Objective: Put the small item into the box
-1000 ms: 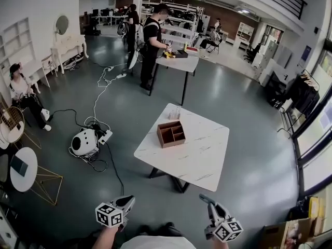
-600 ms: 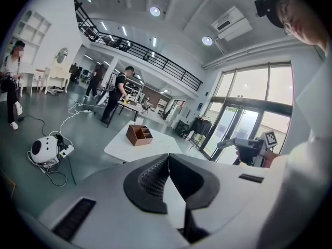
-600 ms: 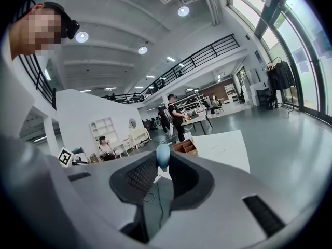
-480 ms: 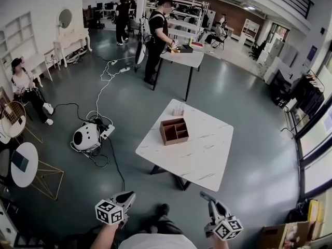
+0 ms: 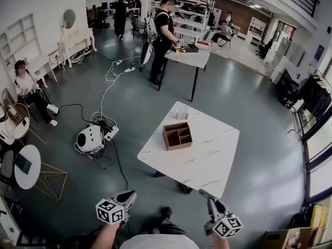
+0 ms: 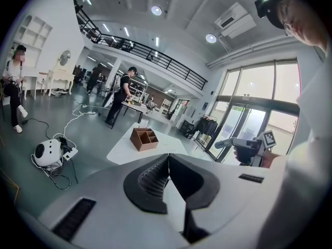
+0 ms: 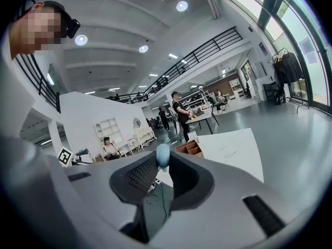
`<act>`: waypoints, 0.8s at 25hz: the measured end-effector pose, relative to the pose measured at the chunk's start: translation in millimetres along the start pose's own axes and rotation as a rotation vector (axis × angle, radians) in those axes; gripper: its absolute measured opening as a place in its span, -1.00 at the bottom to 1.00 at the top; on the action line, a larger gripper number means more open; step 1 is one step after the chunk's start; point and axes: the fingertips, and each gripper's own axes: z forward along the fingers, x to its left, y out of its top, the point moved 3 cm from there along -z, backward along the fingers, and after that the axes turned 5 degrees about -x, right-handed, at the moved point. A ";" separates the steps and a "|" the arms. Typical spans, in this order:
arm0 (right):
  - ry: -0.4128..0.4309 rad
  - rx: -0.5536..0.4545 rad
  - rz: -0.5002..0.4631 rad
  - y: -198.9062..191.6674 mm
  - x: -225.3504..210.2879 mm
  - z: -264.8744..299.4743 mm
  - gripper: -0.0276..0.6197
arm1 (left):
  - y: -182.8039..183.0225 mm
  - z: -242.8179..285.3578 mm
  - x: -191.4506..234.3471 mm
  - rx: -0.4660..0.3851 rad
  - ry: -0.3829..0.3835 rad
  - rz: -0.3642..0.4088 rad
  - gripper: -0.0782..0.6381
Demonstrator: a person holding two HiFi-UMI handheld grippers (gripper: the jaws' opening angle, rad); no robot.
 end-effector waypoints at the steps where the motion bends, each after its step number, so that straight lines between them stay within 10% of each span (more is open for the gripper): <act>1: 0.003 0.002 0.003 1.5 -3.3 6.2 -0.67 | 2.8 4.9 1.0 0.001 0.002 0.000 -0.74; 20: 0.103 0.032 0.021 41.2 -67.5 113.9 -0.67 | 42.0 86.3 15.1 0.003 0.080 -0.010 -0.74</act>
